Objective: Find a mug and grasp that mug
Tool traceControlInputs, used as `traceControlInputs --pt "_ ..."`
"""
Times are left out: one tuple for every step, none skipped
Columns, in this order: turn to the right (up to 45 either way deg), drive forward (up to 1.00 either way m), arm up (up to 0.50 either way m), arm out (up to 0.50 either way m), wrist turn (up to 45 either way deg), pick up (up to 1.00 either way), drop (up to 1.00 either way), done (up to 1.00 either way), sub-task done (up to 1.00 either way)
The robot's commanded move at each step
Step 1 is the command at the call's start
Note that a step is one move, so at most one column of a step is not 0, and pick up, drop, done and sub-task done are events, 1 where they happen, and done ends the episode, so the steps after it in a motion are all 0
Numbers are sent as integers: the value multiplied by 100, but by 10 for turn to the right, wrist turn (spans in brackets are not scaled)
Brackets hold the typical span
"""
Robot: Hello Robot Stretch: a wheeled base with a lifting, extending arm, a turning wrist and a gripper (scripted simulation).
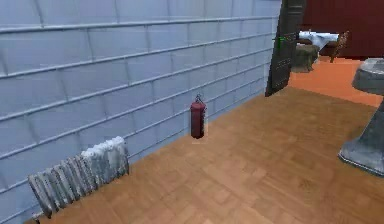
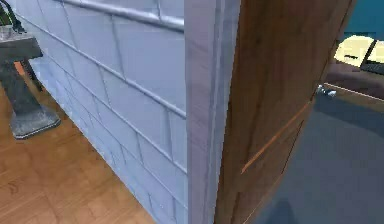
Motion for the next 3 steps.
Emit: traceControlInputs --pt "270 0 0 0 0 0 0 0 0" --pt "0 100 0 0 0 0 0 0 0" --pt "30 0 0 0 0 0 0 0 0"
